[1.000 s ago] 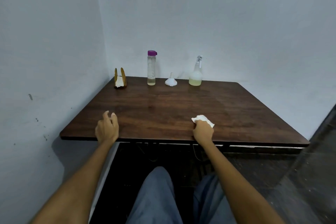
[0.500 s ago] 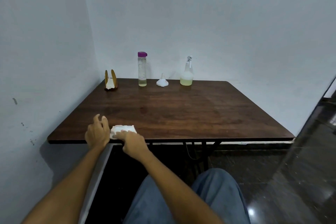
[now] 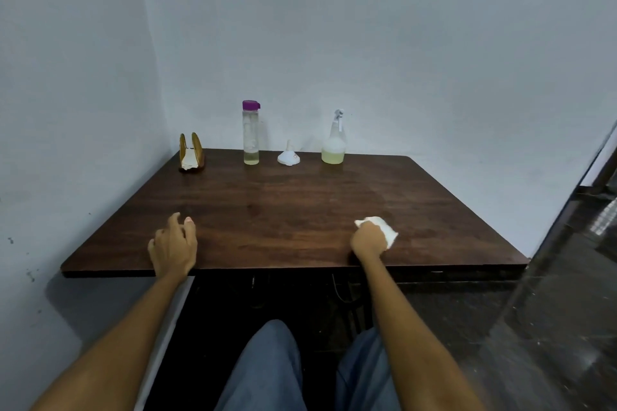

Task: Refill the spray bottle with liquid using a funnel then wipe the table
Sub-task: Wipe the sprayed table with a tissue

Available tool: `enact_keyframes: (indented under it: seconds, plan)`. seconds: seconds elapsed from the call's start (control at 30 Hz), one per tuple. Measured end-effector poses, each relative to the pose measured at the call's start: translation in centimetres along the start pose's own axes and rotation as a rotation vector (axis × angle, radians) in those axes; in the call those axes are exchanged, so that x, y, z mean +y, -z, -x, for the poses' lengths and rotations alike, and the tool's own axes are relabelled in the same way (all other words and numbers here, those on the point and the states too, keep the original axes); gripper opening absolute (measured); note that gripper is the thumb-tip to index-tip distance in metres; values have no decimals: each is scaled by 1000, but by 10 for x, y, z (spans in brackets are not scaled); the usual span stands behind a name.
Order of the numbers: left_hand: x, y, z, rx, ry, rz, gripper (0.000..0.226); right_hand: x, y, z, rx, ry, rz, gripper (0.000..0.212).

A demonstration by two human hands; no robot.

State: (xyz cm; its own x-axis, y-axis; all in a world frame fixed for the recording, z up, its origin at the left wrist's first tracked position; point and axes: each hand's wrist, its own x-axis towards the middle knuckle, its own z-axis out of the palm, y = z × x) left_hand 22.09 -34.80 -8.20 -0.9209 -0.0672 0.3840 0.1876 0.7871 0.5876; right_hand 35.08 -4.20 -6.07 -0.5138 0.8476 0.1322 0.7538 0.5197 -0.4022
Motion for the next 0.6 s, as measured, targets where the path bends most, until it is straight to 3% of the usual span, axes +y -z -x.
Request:
enact_keyframes:
  seconds: [0.17, 0.23, 0.3, 0.37, 0.6]
  plan:
    - [2, 0, 1, -32, -14, -6, 44, -98, -41, 73, -243, 714, -52, 39]
    - [-2, 1, -3, -33, 0, -22, 43, -111, -49, 91, -418, 841, -98, 49]
    - [-6, 2, -7, -35, 12, -24, 43, -99, -46, 77, -463, 813, -112, 52]
    - [-8, 2, -13, -39, 9, -26, 43, -70, -38, 48, -400, 704, -124, 49]
    - [-14, -6, -51, -85, 56, -40, 47, 5, -8, -62, -108, 77, 32, 33]
